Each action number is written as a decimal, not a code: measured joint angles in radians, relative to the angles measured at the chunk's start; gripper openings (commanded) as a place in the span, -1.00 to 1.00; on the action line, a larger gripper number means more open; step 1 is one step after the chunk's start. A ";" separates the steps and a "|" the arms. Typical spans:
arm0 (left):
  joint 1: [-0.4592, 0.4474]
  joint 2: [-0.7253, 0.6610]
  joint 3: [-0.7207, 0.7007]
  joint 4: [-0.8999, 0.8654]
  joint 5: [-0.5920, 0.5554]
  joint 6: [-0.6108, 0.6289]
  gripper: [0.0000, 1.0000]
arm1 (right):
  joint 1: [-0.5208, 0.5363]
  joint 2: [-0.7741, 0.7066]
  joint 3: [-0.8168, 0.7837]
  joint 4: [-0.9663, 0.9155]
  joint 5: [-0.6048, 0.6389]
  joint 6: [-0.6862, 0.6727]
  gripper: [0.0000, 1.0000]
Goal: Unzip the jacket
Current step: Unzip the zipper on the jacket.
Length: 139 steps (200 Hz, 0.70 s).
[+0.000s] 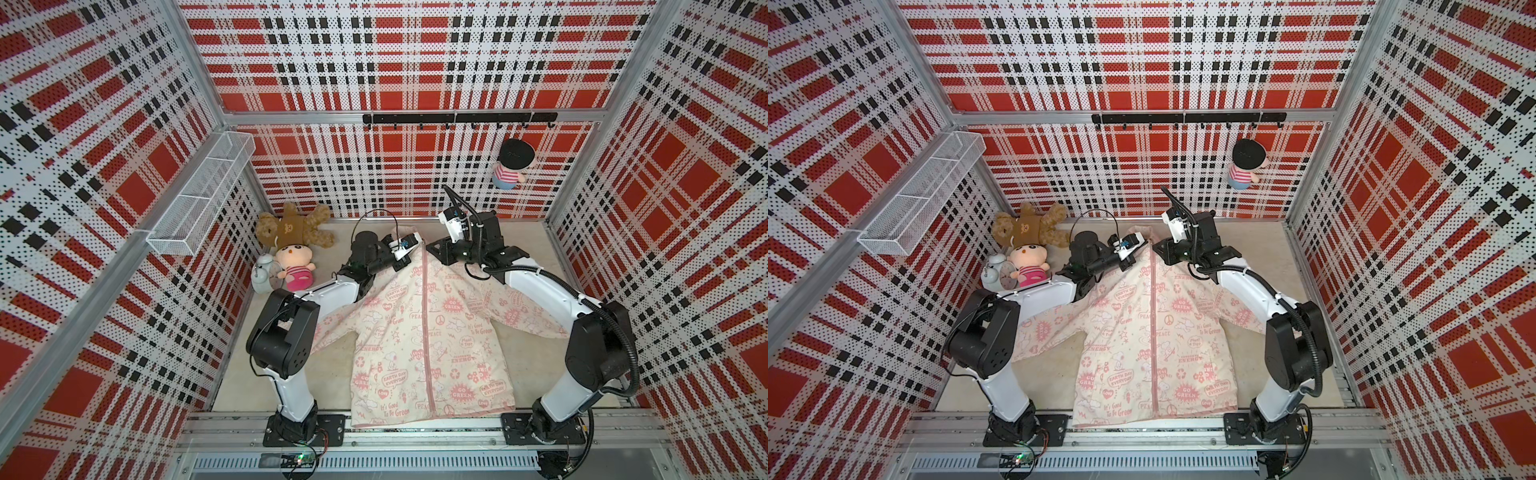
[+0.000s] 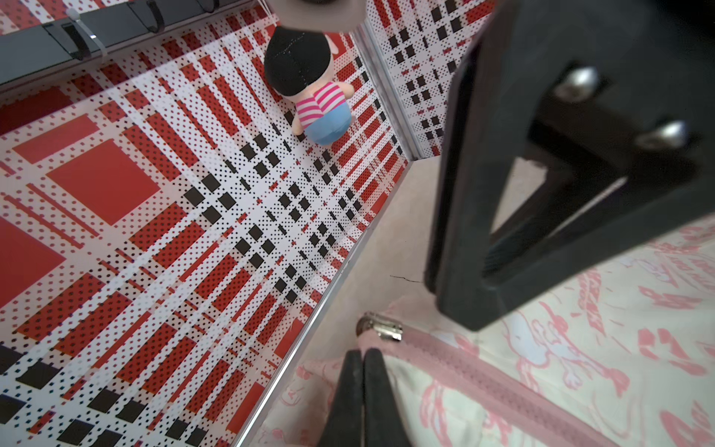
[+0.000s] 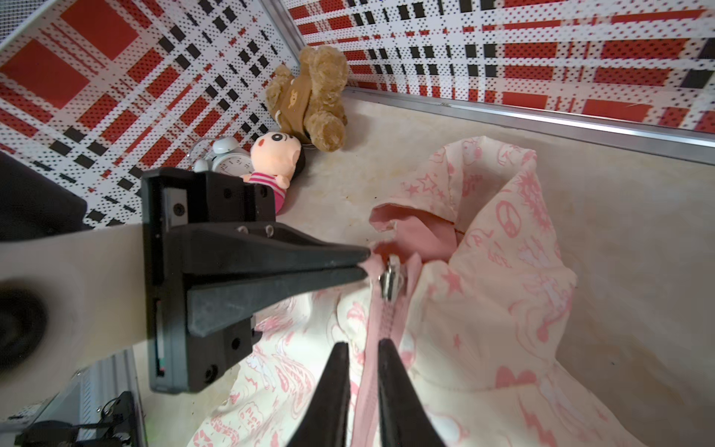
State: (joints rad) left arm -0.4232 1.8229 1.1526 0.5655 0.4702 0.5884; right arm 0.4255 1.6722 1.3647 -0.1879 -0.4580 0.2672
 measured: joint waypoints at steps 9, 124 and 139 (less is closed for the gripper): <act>0.006 0.029 0.045 -0.008 -0.013 -0.008 -1.00 | -0.003 0.000 0.003 -0.002 0.026 0.001 -0.65; 0.023 0.110 0.130 -0.050 0.017 0.005 -1.00 | -0.045 0.000 -0.016 0.047 0.014 0.024 -0.59; 0.023 0.099 0.088 -0.051 0.037 0.014 -1.00 | -0.045 0.004 -0.005 0.058 -0.007 0.033 -0.60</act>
State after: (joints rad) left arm -0.4007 1.9221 1.2407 0.5148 0.5072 0.6025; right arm 0.3801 1.6764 1.3594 -0.1295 -0.4648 0.3000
